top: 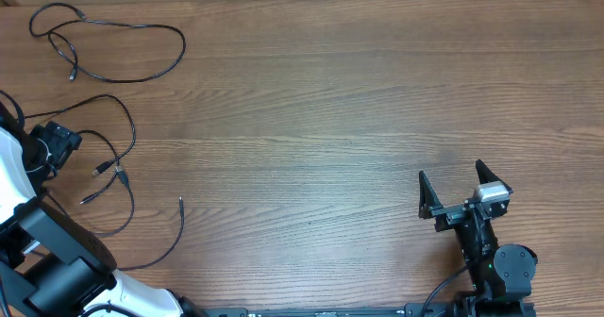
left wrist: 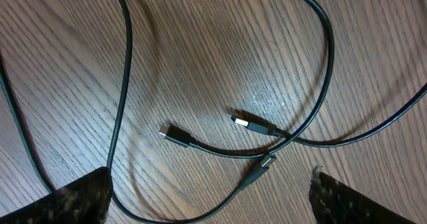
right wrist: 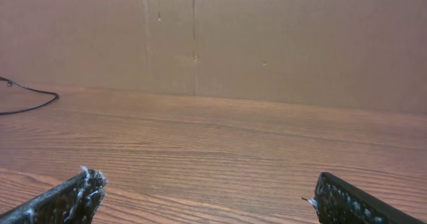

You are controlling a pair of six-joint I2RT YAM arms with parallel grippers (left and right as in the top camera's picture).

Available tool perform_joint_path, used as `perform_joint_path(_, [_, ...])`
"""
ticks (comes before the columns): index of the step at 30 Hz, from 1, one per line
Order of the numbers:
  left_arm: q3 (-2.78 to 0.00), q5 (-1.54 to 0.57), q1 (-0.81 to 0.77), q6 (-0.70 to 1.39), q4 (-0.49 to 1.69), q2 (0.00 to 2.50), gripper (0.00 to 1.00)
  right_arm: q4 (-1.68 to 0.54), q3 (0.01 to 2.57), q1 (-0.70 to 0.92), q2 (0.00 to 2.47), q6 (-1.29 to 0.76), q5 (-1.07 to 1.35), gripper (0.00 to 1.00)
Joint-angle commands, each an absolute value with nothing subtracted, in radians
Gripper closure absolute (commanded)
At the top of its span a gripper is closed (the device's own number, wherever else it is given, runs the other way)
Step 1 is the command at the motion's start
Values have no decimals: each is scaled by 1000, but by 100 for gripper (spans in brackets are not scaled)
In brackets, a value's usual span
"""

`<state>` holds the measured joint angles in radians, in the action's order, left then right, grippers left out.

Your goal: Untangle cables

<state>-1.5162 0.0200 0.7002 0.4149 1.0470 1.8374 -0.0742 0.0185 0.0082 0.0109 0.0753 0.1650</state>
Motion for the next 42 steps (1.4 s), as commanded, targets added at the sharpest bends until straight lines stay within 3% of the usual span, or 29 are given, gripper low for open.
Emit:
perform_joint_path(1, [-1507, 35, 700, 408, 1043, 1844, 7, -69, 8, 11, 3, 76, 158, 0])
perform_joint_path(42, [-1506, 112, 700, 435, 1042, 1844, 6, -69, 8, 11, 3, 76, 158, 0])
